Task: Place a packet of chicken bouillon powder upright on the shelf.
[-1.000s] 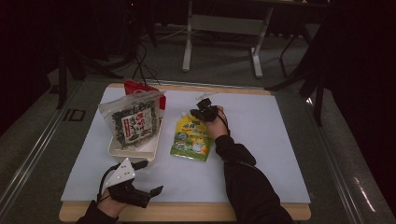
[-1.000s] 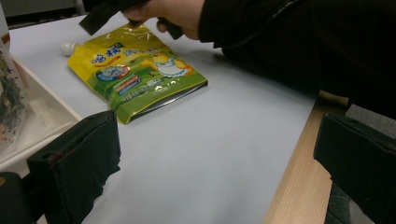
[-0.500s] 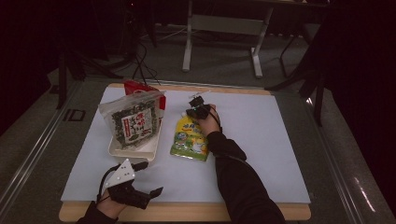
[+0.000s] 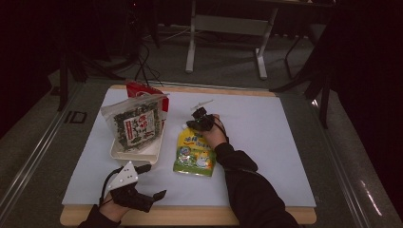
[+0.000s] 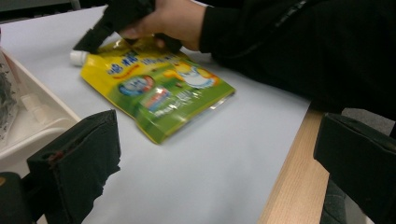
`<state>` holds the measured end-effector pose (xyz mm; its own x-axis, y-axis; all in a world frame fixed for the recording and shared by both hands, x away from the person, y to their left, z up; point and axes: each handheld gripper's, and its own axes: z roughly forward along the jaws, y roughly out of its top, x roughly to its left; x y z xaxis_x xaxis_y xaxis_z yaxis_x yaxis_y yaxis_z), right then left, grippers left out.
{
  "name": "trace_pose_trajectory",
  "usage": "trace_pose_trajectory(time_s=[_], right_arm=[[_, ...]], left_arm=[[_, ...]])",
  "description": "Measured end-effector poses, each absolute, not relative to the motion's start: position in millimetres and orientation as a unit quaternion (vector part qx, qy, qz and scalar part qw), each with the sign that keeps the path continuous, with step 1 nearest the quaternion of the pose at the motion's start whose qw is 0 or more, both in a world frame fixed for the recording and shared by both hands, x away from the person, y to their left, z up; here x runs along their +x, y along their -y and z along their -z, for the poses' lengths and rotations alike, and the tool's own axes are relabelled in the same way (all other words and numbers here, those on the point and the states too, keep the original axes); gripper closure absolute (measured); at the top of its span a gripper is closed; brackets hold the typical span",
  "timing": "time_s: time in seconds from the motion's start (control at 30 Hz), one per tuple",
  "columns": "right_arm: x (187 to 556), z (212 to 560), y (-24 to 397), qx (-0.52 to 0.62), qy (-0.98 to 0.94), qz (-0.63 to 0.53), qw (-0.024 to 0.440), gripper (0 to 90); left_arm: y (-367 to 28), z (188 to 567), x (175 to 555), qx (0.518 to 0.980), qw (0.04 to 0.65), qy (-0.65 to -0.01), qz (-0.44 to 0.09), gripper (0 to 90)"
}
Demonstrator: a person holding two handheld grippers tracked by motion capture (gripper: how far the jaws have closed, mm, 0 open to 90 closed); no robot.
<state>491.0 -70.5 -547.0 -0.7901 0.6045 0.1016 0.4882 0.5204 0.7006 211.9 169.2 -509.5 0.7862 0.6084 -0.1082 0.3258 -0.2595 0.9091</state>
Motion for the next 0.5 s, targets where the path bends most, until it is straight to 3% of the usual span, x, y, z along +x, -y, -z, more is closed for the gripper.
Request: trace_pose_trajectory(time_s=[0.5], right_arm=[[410.3, 536.3, 74.1, 0.245, -0.897, -0.361, 0.074, 89.9]], left_arm=[[-161.1, 509.8, 212.7, 0.787, 0.529, -0.289, -0.13, 1.7]])
